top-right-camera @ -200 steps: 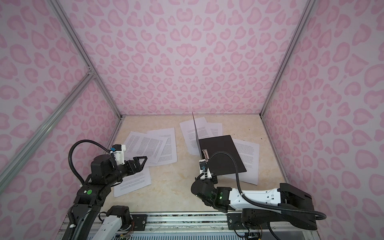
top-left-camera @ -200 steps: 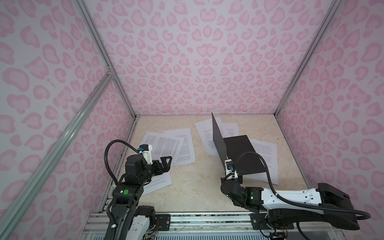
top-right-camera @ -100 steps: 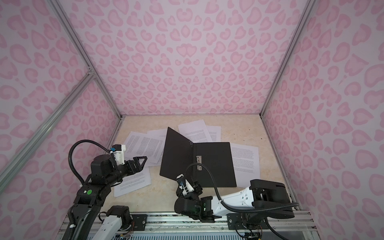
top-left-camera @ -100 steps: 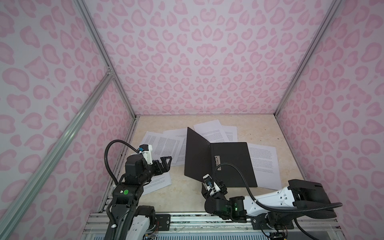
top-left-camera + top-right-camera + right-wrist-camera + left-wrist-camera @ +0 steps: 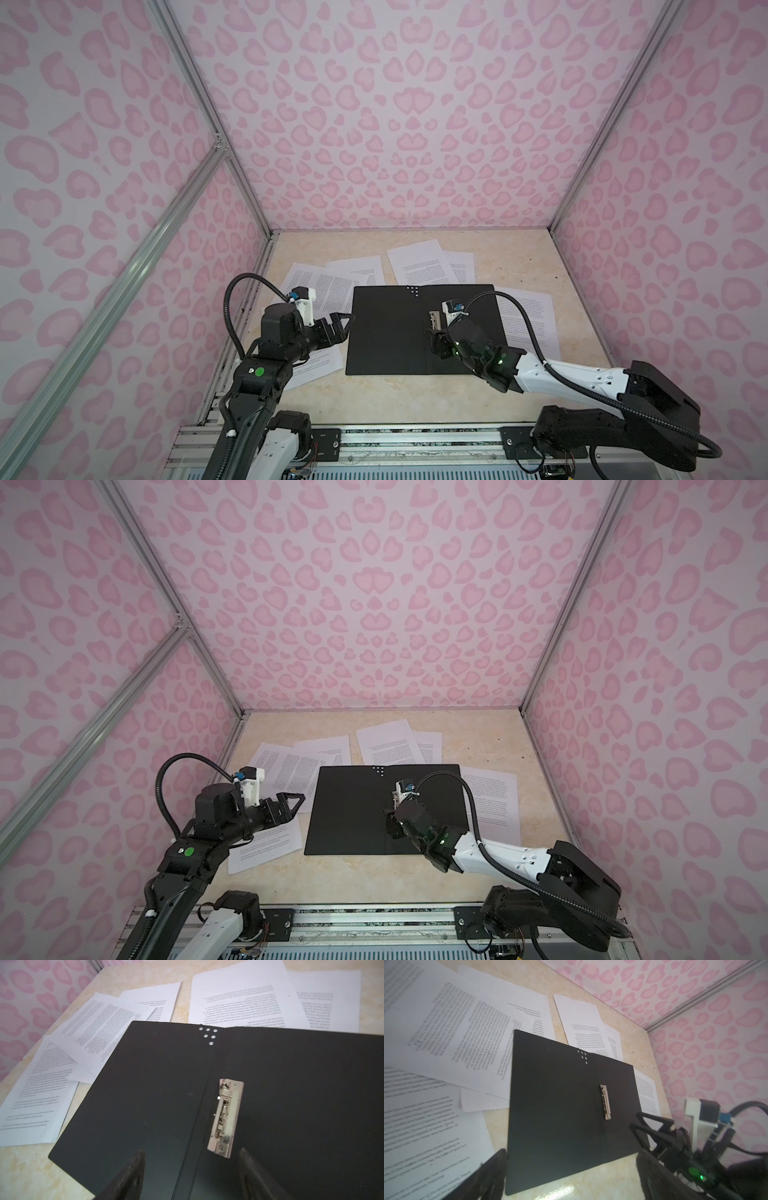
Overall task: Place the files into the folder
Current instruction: 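Press the folder cover with the left gripper while the right reaches the clip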
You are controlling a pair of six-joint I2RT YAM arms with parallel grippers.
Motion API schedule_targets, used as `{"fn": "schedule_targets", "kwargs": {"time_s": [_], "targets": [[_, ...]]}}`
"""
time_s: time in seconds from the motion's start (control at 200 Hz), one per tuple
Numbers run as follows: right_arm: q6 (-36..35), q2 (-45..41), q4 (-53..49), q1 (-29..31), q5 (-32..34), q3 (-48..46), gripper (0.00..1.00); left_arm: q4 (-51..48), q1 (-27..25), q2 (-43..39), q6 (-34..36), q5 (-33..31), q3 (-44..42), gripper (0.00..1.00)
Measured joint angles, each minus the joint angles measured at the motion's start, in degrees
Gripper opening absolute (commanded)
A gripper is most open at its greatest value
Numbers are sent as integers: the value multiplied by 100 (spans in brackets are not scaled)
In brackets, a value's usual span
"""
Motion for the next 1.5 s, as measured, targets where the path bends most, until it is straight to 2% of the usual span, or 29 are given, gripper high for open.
{"fn": "schedule_targets", "kwargs": {"time_s": [0.09,0.145,0.28,0.325,0.555,0.725,0.84,0.97,1.125,1.5], "targets": [[199,260,-79,-826,-647,94,58,437,-678,415,-269,-111,-304,97],[251,439,-109,-1139,-1043,127,50,761,-1032,804,-420,-144,-446,98],[299,894,-114,-1464,-1810,262,36,1593,-1631,1742,-601,-260,-656,100],[295,1012,-105,-1469,-1961,313,35,1825,-1714,1932,-601,-258,-697,100],[400,1578,26,-1473,-2540,420,36,3012,-1805,2448,-616,-435,-1252,100],[538,1777,173,-1464,-2710,433,27,3488,-1821,2503,-533,-503,-1606,100],[616,1777,282,-1386,-2719,374,25,3567,-1840,2684,-533,-647,-1611,98],[761,1659,466,-1346,-2747,168,25,3309,-1851,3379,-487,-833,-1189,93],[896,1532,531,-1285,-2771,98,28,3600,-1930,3724,-568,-817,-1121,93],[931,1606,535,-1204,-2774,140,23,3482,-2092,3650,-640,-951,-1110,93]]}}
